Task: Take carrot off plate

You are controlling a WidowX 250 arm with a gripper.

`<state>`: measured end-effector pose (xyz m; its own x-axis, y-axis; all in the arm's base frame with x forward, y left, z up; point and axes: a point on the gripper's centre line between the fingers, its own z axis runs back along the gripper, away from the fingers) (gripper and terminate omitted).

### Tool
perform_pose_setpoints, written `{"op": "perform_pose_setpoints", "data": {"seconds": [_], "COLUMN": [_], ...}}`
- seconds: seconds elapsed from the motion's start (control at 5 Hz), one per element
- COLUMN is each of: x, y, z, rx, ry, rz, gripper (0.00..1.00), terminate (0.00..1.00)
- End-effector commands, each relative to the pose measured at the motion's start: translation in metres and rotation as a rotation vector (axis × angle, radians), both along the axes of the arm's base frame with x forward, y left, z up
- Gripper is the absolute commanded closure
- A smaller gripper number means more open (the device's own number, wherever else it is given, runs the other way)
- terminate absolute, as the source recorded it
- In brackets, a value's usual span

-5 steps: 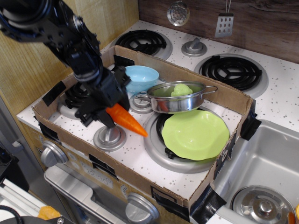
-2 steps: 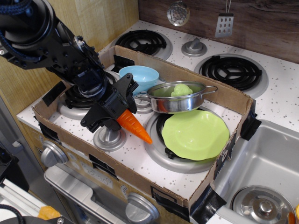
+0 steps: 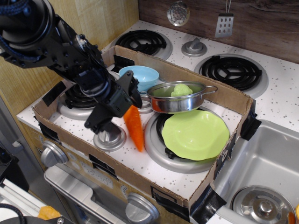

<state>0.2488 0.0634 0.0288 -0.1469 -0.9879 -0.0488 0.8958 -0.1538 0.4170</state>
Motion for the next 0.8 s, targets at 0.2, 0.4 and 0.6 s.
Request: {"op": "perform_pose_setpoints", "data": {"seconds": [0.2,0.4,0.6], "x": [0.009,0.012,0.012], "y": [-0.009,-0.011,-0.011], "z": [0.041,0.046,0.046], "rx": [-0.012,-0.118,-0.118], "ry": [0.011,0.033,0.033], "rz": [0.165,0.237,0.237], "gripper": [0.00,0.00,0.00], "terminate": [0.00,0.00,1.00]}}
